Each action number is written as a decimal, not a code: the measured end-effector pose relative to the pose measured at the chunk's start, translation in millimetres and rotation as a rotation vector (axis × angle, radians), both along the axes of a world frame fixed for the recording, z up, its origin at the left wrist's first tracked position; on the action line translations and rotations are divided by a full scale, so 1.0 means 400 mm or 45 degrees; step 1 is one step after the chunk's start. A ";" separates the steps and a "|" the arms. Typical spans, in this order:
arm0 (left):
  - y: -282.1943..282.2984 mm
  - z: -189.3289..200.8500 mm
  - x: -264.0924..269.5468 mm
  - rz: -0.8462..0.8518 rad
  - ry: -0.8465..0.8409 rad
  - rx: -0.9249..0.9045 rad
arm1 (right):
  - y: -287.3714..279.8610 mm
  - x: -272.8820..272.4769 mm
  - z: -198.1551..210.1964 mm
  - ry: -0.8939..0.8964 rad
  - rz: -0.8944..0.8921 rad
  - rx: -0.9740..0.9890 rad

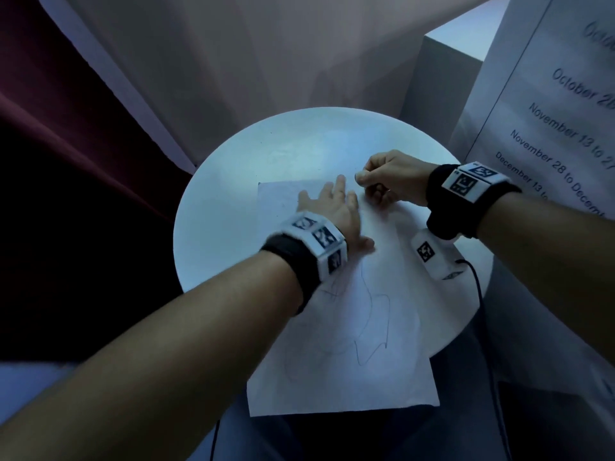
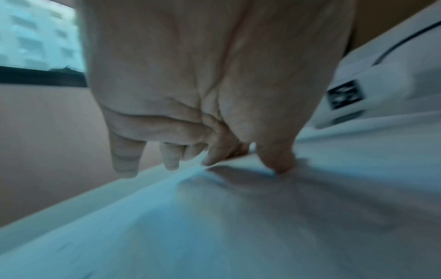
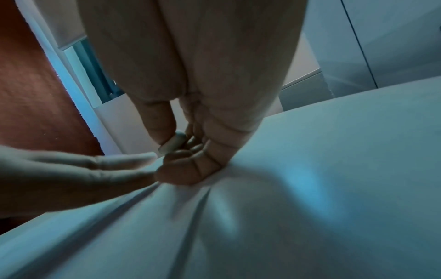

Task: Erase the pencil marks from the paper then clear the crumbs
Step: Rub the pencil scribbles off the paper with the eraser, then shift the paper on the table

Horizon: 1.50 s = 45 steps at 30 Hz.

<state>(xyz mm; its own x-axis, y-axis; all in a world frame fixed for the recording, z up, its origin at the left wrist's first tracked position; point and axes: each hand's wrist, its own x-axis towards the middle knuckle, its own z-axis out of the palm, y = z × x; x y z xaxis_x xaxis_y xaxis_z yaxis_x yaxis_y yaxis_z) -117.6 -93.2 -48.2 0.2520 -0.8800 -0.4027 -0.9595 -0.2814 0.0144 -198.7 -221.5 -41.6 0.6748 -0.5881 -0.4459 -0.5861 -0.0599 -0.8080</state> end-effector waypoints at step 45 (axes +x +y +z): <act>0.213 -0.017 0.022 -0.050 0.154 0.137 | 0.035 -0.030 -0.002 0.106 -0.071 -0.180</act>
<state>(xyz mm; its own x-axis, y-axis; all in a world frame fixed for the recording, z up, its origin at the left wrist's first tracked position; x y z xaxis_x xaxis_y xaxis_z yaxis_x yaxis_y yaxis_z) -108.8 -7.9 -55.0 0.1626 -0.8383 -0.5204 -0.9628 -0.2501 0.1020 -210.5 -207.5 -42.4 0.6034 -0.6843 -0.4094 -0.6563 -0.1346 -0.7424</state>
